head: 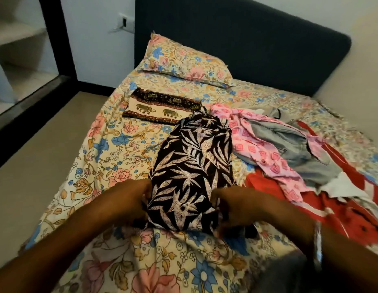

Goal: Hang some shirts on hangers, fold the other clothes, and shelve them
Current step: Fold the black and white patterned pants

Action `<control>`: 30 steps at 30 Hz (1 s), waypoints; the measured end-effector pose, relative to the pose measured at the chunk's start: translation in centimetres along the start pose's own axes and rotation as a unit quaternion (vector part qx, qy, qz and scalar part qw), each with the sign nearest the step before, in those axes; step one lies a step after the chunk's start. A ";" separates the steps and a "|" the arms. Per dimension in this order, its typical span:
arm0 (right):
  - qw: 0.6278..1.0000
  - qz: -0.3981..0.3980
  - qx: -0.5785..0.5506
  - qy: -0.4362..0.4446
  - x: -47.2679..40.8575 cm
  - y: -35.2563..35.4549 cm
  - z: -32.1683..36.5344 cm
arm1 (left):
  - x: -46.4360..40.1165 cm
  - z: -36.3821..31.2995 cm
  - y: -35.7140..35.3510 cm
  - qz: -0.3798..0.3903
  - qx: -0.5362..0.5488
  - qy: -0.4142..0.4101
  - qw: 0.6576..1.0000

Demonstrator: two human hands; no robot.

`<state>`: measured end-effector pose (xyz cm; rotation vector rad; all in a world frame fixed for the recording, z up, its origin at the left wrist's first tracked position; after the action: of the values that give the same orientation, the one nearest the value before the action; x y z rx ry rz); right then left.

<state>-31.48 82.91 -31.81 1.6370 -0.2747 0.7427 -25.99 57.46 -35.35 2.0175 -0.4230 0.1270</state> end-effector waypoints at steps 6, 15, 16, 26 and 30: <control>0.984 -0.145 0.101 0.006 1.9 -2.0 1.0 | 1.7 -4.9 -1.1 -0.100 -0.073 -0.158 0.980; 0.961 -0.255 0.104 -0.011 3.3 -3.3 2.0 | 1.3 -3.1 -4.0 -0.192 -0.227 -0.223 0.928; 0.957 -0.274 0.095 -0.013 3.3 -2.7 1.7 | 1.8 -2.8 -3.1 -0.212 -0.229 -0.225 0.923; 0.856 -0.473 -0.208 -0.009 9.0 7.7 -3.6 | 6.6 -4.5 9.2 -0.449 0.012 -0.177 0.876; 0.815 -0.500 -0.292 0.012 13.0 12.5 -4.5 | 7.1 -6.5 13.6 -0.493 0.127 -0.181 0.842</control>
<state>-30.05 87.37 -13.84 0.9526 0.3596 -0.1479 -23.48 55.82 -18.99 2.2806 0.4710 -0.8877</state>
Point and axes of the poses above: each hand's wrist, its own x-axis away from the middle knuckle, its own y-axis out of the back of the hand, z = x × y, the point moved 4 cm from there along -x, towards the middle knuckle, and after that the axes turned 11 degrees about -y, right-handed, at the moved point
